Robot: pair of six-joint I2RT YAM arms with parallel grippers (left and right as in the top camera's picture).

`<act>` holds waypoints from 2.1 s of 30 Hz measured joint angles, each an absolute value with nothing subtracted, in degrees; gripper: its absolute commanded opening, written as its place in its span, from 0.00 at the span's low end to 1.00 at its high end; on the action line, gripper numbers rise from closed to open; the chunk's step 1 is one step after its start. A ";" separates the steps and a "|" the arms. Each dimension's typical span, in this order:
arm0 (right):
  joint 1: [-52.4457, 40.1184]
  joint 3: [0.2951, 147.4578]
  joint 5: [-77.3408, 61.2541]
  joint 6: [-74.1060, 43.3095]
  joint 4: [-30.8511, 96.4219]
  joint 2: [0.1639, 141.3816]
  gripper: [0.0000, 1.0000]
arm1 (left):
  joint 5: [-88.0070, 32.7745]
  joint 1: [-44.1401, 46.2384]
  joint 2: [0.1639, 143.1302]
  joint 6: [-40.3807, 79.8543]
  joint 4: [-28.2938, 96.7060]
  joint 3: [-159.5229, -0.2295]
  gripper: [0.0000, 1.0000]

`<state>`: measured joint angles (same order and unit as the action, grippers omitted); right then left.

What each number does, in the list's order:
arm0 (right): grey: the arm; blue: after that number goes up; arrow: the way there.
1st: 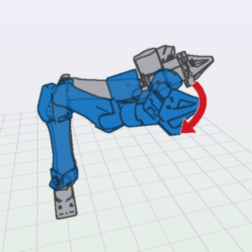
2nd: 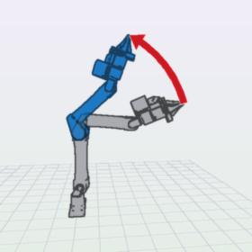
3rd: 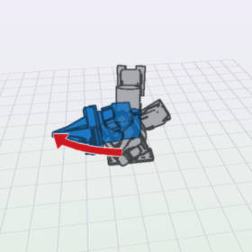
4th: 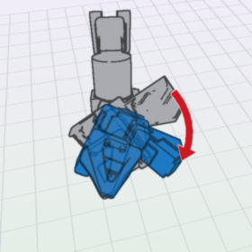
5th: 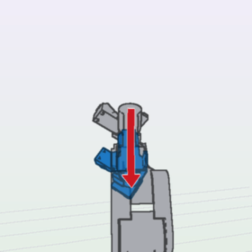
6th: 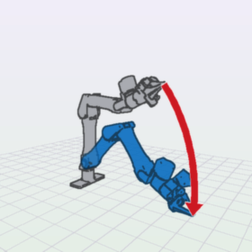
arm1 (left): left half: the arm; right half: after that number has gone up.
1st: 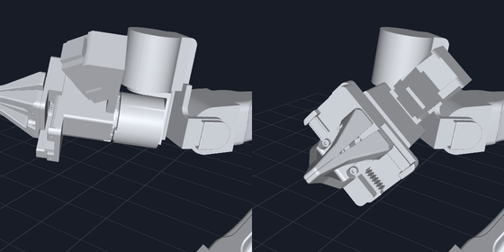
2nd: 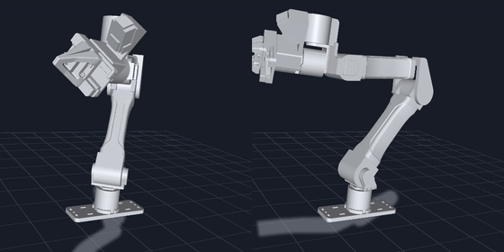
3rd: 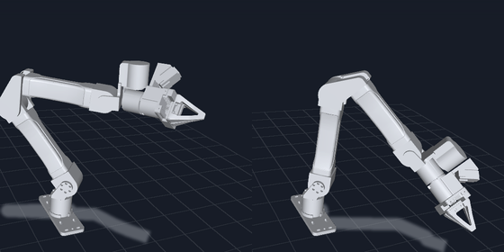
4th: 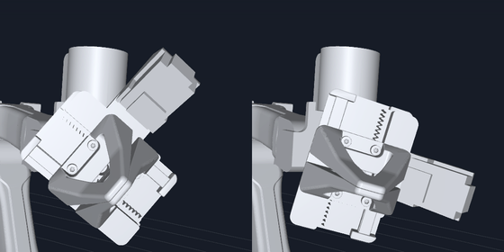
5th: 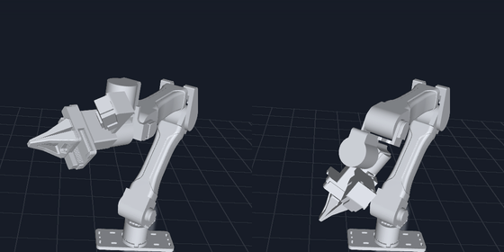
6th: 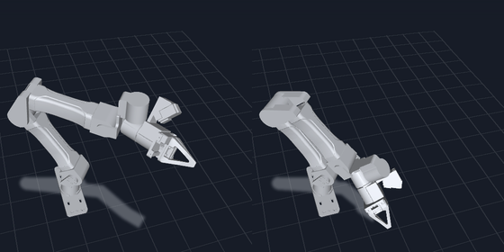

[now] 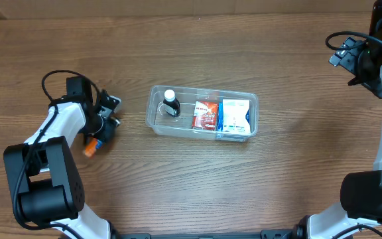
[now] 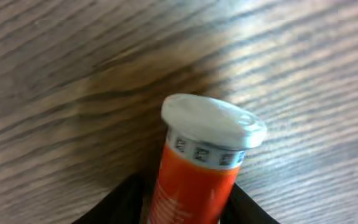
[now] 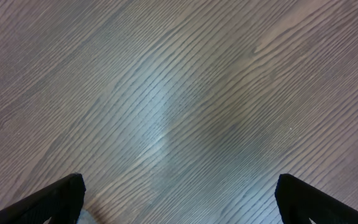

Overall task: Pack container
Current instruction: 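Move the left gripper to the orange tube and grasp its cap, then carry the orange tube over the container and lower it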

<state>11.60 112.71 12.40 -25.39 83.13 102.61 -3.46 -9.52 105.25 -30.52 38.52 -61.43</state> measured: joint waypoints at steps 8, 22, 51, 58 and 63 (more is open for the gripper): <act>11.60 112.71 12.40 -25.39 83.13 102.61 1.00 | -4.36 -9.52 105.25 -8.64 37.47 -61.60 0.04; 11.60 112.71 12.43 -25.41 83.11 102.61 1.00 | -15.14 -5.63 106.56 -12.62 61.23 -98.87 0.04; 11.60 112.71 12.40 -25.36 83.11 102.61 1.00 | -15.77 27.24 106.63 -77.10 60.20 -85.14 0.04; 11.60 112.71 12.40 -25.39 83.13 102.61 1.00 | -17.87 27.31 106.59 -75.75 53.87 -84.44 0.04; 11.60 112.71 12.43 -25.41 83.11 102.61 1.00 | -17.87 27.31 106.59 -74.94 53.58 -84.36 0.04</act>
